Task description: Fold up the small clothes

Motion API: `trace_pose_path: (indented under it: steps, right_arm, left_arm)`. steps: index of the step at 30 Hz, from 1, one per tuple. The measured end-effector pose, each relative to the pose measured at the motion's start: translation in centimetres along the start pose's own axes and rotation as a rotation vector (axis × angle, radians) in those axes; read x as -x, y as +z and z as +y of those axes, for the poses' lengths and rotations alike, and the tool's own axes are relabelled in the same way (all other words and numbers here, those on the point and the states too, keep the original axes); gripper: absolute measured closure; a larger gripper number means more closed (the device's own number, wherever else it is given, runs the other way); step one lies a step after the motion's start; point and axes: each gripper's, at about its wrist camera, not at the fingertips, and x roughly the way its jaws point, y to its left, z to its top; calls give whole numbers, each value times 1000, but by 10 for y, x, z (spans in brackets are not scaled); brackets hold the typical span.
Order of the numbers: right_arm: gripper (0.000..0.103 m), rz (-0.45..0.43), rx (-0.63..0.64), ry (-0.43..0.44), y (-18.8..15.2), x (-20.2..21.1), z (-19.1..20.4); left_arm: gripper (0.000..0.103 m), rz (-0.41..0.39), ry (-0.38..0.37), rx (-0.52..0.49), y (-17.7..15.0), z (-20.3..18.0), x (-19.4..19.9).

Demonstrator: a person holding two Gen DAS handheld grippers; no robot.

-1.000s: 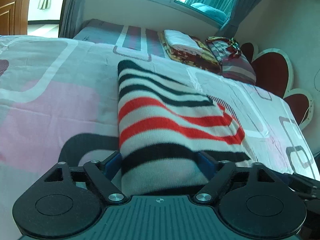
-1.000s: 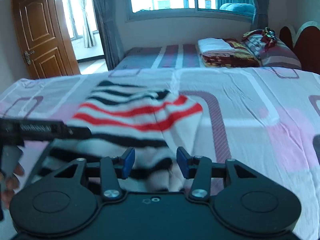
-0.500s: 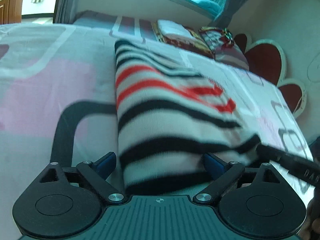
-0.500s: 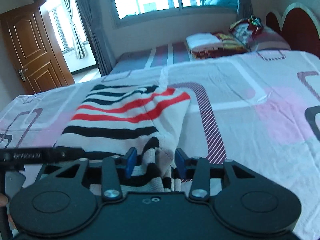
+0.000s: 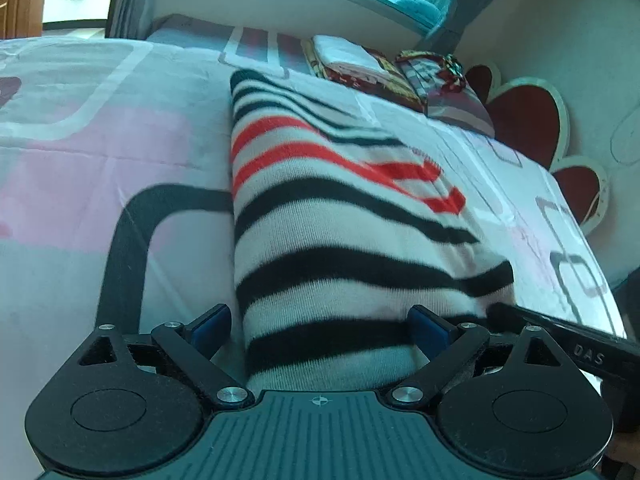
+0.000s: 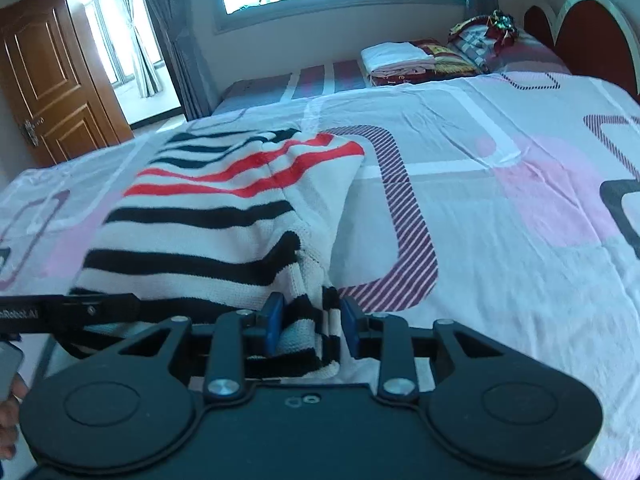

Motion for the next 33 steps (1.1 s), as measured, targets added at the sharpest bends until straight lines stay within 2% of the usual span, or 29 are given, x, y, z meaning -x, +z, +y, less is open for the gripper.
trace_pose_path:
  steps: [2,4,6,12,23,29,33]
  right_arm:
    - [60,-8,-21,7,3,3,-2]
    - [48,-18,-47,23,6,7,-5]
    - [42,-31,-53,23,10,10,-4]
    - [33,-42,-65,42,25,9,0]
    - [30,2,-88,48,41,-32,-7]
    - [29,71,-163,127,45,-61,-25]
    - [25,77,-178,164,44,-70,-28]
  left_arm:
    - [9,-14,5,-4,3,-2,3]
    - [9,-27,6,-11,7,-3,6]
    - [9,-34,6,-13,11,-5,7]
    - [9,-40,-1,0,24,-3,2]
    - [9,-3,-49,83,33,12,-30]
    - [9,9,-94,96,34,15,-43]
    - [9,15,-109,103,36,15,-46]
